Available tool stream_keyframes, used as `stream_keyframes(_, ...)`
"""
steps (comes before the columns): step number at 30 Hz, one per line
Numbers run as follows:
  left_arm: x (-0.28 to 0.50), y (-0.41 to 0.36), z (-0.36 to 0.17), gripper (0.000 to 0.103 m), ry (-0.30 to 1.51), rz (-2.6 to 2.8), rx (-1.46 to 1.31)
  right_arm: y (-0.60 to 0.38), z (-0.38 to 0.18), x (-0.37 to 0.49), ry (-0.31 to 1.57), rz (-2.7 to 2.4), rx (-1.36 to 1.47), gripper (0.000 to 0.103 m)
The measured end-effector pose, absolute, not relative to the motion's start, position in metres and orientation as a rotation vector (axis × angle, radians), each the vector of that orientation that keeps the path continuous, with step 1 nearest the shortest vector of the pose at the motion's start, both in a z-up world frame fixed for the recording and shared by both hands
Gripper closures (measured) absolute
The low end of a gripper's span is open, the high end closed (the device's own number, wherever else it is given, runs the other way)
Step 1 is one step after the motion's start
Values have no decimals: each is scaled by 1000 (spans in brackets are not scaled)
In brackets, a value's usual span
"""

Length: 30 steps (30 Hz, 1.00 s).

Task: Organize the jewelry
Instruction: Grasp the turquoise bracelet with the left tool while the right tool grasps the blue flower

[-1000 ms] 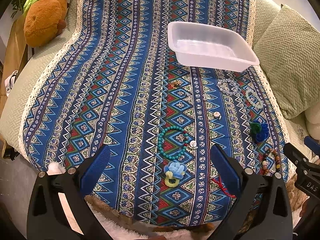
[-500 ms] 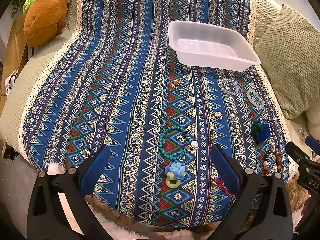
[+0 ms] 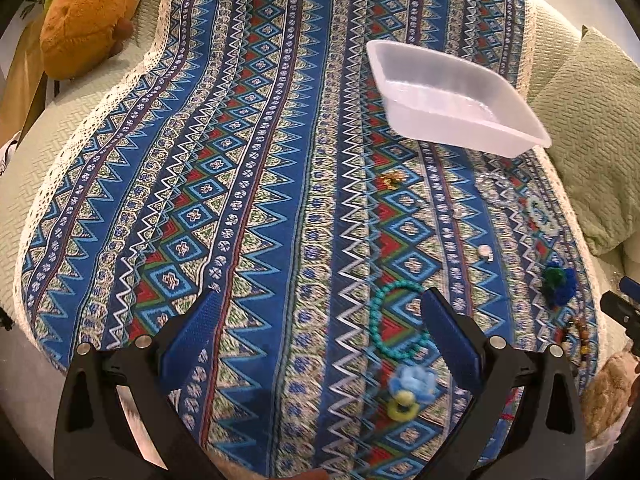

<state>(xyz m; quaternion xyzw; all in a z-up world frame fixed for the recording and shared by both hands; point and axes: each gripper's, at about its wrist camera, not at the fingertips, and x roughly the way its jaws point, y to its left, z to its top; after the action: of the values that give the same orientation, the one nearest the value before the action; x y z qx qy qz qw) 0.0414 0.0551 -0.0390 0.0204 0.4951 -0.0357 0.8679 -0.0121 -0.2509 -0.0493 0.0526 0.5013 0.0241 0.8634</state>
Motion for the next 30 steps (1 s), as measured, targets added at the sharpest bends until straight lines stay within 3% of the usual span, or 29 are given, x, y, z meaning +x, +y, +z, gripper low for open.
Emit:
stream_keyframes(18,61,15,-96,5,1084,-181,172,-236,-83,20,1133,98,29,12)
stream_keyframes(24,70,27,-109,11,1108,-172,129,-237,-94,29,1158,87,9,21)
stream_keyframes(30,69,23,-111,13,1086,-176,151,-235,-109,36,1182,84,2,41)
